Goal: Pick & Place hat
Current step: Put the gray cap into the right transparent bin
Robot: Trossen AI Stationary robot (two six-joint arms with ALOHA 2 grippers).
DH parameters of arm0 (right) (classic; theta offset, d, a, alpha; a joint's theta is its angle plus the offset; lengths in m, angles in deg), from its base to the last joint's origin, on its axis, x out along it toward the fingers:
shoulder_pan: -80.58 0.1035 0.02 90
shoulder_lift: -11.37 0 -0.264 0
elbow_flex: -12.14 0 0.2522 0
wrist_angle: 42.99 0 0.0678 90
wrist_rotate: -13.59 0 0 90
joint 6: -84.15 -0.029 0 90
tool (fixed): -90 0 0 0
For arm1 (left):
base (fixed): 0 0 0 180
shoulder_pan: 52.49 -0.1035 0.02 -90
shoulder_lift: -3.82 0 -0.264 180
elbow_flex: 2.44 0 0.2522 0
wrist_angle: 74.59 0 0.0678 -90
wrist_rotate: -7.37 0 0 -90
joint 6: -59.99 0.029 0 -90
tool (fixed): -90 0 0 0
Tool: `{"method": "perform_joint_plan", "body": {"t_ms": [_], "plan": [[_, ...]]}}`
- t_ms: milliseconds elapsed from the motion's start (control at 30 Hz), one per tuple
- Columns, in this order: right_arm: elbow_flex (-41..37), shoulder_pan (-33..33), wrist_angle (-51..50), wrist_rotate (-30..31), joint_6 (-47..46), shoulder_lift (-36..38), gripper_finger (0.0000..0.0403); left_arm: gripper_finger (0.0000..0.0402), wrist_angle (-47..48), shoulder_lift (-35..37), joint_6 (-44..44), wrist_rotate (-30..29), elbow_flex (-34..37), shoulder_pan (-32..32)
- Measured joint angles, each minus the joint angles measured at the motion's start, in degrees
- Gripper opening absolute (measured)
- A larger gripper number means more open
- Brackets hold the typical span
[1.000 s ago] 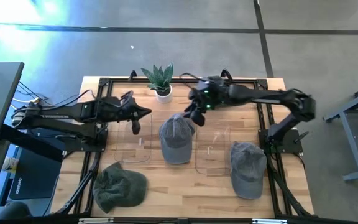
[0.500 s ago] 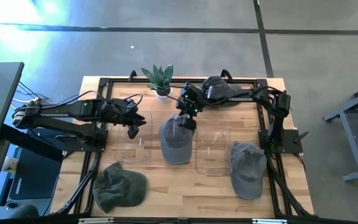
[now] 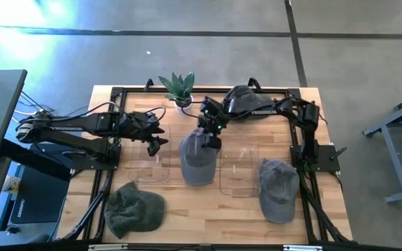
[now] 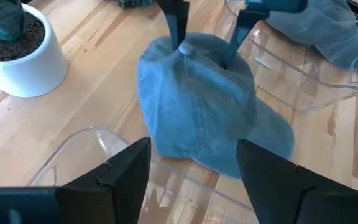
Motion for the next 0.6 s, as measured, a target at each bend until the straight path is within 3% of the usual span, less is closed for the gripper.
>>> {"method": "perform_joint_plan", "body": {"t_ms": [133,400,600], "plan": [[0.0,-1.0,0.7,-7.7,-1.5,0.0,0.022,0.0234,-2.1,-1.3,0.0,0.0,0.0,0.0],[0.0,-0.9,1.4,-14.2,-1.6,0.0,0.0018,0.0234,-8.1,-2.2,2.2,-2.1,0.0,0.0],[0.7,-0.3,1.6,-15.4,-5.5,0.7,0.0019,0.0234,-10.2,-2.2,5.5,-1.4,0.0,0.0]]}}
